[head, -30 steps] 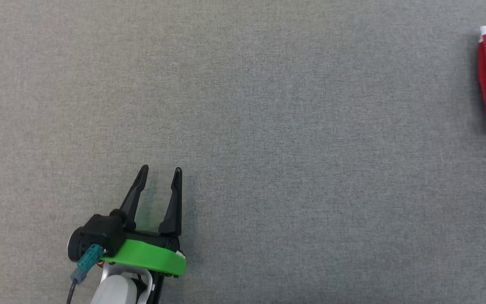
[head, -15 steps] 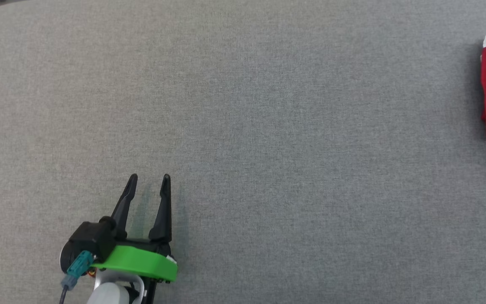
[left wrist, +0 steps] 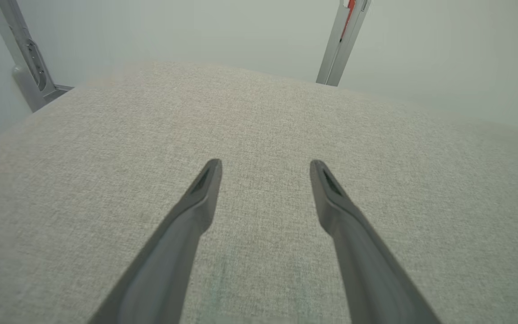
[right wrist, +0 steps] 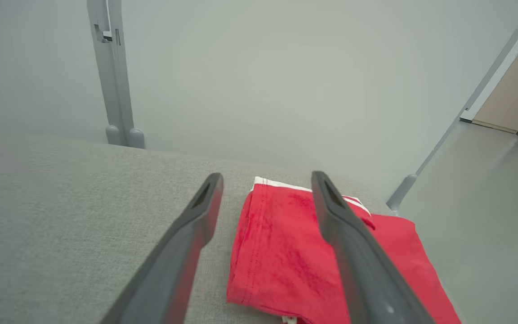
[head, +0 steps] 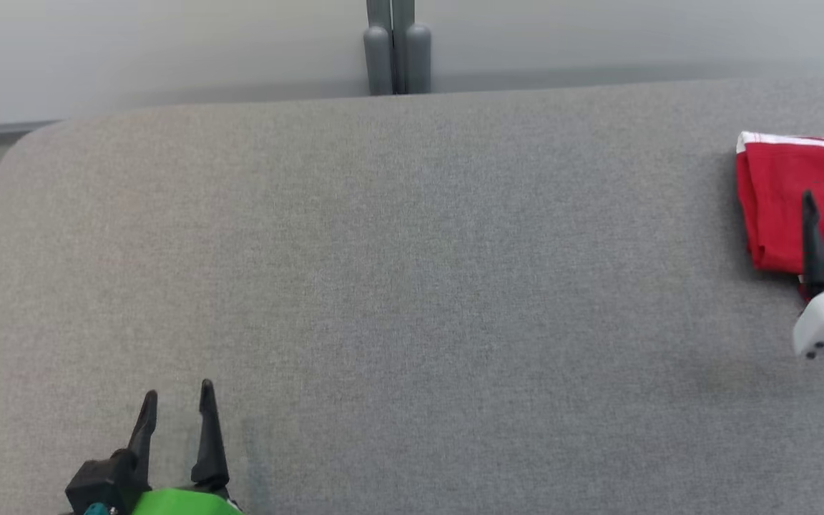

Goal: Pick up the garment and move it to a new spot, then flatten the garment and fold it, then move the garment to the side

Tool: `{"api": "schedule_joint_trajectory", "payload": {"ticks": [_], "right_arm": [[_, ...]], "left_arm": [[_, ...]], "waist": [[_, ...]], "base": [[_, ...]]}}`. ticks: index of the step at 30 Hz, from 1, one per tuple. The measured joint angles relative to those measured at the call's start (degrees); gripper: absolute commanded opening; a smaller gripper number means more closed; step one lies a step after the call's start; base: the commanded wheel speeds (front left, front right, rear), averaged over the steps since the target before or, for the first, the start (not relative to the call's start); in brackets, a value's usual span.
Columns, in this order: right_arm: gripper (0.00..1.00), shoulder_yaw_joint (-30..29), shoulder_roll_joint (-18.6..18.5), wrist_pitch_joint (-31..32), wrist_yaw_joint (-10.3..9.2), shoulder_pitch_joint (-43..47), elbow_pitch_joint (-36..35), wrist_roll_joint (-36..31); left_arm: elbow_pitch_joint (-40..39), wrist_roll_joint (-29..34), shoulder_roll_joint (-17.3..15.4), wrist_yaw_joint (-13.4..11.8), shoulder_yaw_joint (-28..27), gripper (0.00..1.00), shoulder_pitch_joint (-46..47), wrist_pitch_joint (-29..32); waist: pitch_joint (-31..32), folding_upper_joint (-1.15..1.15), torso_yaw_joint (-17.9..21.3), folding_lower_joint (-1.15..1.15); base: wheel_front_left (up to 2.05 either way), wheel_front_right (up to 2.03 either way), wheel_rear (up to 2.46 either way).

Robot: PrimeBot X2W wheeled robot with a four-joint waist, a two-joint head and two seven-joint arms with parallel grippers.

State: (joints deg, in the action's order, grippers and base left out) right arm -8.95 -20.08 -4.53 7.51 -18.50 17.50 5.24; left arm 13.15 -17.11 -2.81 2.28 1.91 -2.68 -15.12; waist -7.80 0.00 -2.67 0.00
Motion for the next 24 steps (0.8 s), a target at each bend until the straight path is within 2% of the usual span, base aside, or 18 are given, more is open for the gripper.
{"api": "schedule_joint_trajectory", "payload": {"ticks": [4, 10, 15, 24], "right_arm": [[1.00, 1.3, 5.9, -6.9, 0.01, 5.6, -0.1, -2.7], [1.00, 1.6, 13.1, -10.2, 0.01, 12.3, 0.7, -5.5], [1.00, 2.6, 15.5, -10.5, 0.01, 16.4, -1.2, -6.4], [1.00, 3.8, 16.8, -10.5, 0.01, 19.1, -3.0, -6.5]], "left_arm": [[-1.0, 0.8, 0.0, -1.3, -3.0, 1.00, -3.2, 0.0], [-1.6, 2.6, 0.0, 0.1, -3.7, 1.00, -5.1, 0.0], [-1.6, 3.0, 0.0, 0.7, -4.2, 1.00, -5.2, 0.0], [-1.7, 3.6, 0.0, 0.7, -3.5, 1.00, -5.2, 0.0]], "waist": [[3.8, 0.00, 0.3, 0.00], [7.9, 0.00, 1.6, 0.00], [9.4, 0.00, 2.8, 0.00], [9.8, 0.00, 4.1, 0.00]], "base": [[0.00, 0.00, 0.00], [0.00, 0.00, 0.00], [0.00, 0.00, 0.00], [0.00, 0.00, 0.00]]}}
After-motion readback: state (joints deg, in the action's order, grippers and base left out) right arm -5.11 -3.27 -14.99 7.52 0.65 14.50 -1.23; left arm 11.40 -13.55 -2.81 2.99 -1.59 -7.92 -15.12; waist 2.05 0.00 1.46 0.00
